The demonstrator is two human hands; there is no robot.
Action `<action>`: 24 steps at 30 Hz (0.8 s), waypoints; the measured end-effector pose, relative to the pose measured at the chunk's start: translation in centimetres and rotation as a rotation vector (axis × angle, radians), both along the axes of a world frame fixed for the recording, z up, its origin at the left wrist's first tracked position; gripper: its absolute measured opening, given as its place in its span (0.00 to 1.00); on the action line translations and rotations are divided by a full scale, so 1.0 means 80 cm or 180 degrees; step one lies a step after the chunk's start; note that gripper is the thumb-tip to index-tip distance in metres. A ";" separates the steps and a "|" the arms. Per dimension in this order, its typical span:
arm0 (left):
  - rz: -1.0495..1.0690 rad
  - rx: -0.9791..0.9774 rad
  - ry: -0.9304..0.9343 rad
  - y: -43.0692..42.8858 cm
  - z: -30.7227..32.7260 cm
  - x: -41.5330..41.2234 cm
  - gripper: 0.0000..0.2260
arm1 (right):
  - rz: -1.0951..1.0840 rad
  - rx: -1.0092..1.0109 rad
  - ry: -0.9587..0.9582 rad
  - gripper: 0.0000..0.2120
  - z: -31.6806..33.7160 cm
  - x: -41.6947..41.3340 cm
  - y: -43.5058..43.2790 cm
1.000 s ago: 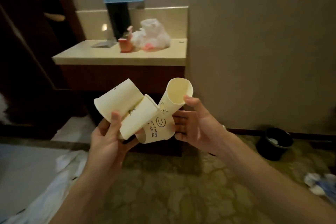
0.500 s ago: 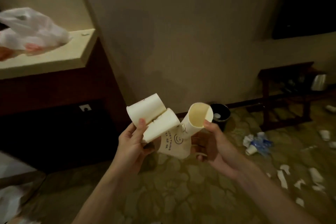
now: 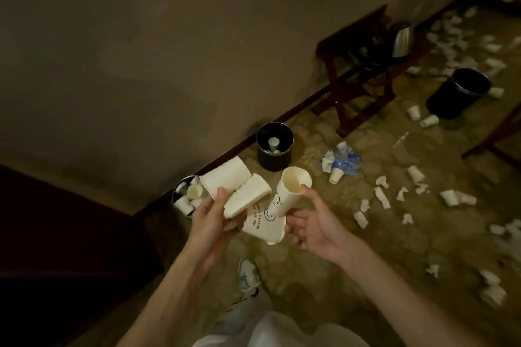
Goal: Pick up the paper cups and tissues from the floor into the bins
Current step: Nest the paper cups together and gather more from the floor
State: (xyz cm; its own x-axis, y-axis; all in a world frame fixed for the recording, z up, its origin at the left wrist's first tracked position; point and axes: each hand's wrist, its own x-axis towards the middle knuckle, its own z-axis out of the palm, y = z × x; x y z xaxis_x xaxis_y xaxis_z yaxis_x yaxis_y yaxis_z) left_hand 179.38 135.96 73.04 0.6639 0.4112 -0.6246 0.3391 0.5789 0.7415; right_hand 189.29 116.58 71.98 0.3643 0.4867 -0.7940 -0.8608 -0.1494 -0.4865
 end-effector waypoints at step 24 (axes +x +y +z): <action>-0.0796 -0.0434 0.1091 0.100 -0.132 0.512 0.17 | -0.1483 0.0084 0.0780 0.40 -0.132 0.418 0.089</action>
State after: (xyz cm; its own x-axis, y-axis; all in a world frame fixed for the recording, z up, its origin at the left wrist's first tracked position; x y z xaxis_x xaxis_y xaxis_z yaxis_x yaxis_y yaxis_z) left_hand 220.33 143.97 62.44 0.4775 0.1628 -0.8634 0.6940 0.5327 0.4843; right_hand 222.71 123.69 61.41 0.3520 0.3383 -0.8727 -0.9220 0.2858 -0.2611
